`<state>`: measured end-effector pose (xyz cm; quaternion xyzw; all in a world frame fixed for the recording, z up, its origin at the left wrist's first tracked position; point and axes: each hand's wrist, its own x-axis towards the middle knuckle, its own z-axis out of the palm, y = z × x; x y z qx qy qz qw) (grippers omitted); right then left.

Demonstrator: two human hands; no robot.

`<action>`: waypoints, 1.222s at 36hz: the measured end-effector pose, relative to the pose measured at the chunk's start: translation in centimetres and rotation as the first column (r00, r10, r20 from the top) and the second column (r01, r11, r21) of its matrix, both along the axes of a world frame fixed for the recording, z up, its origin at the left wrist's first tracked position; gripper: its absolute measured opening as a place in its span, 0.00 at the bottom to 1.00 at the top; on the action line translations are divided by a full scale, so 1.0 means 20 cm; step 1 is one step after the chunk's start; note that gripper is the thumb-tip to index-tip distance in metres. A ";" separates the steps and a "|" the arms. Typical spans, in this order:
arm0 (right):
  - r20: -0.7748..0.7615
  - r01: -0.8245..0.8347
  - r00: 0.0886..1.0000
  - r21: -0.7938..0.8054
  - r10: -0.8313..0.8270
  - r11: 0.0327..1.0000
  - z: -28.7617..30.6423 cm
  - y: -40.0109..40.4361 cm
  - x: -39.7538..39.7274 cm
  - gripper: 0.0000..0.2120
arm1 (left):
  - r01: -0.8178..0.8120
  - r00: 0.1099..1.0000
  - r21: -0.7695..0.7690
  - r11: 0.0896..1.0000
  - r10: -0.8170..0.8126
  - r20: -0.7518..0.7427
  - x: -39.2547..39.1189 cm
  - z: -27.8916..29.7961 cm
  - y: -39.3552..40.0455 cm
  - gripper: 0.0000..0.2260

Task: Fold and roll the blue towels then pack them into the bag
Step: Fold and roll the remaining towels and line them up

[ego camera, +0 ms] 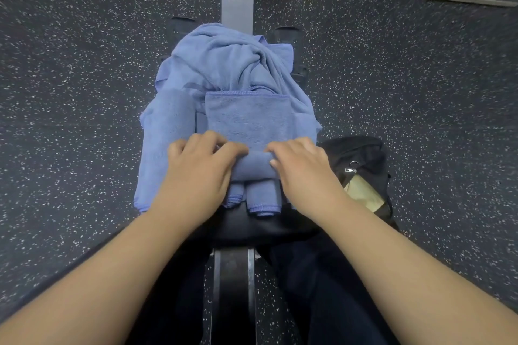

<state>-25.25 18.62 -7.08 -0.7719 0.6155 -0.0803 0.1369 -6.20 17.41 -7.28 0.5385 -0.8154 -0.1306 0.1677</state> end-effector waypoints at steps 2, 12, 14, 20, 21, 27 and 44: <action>0.013 0.014 1.000 -0.025 -0.014 1.000 -0.02 0.00 0.01 0.11 | 0.006 1.000 -0.023 1.000 -0.006 0.011 -0.01 0.01 0.01 0.12; 0.074 0.140 0.989 -0.221 -0.126 0.965 -0.08 -0.01 0.02 0.07 | 0.028 0.989 -0.005 1.000 -0.027 0.145 -0.02 -0.01 0.01 0.19; 0.101 0.161 0.985 -0.246 -0.139 0.956 -0.07 -0.01 0.03 0.07 | 0.025 0.986 -0.018 1.000 -0.022 0.166 -0.02 -0.01 0.01 0.22; 0.223 0.086 0.975 -0.280 -0.022 0.956 -0.05 -0.01 0.04 0.05 | -0.012 0.988 -0.150 0.989 0.035 0.153 -0.02 -0.03 0.00 0.15; 0.210 0.070 0.978 -0.284 -0.009 0.956 -0.05 -0.01 0.05 0.07 | -0.020 0.988 -0.159 0.987 0.044 0.146 -0.02 -0.03 0.00 0.13; 0.135 0.078 0.990 -0.266 -0.042 0.961 -0.04 0.00 0.07 0.10 | -0.027 0.985 -0.168 0.985 0.055 0.162 -0.01 -0.03 -0.01 0.11; 0.102 0.051 0.995 -0.262 -0.025 0.964 -0.07 -0.05 0.06 0.21 | -0.029 0.982 -0.167 0.986 0.060 0.180 0.00 -0.05 -0.04 0.18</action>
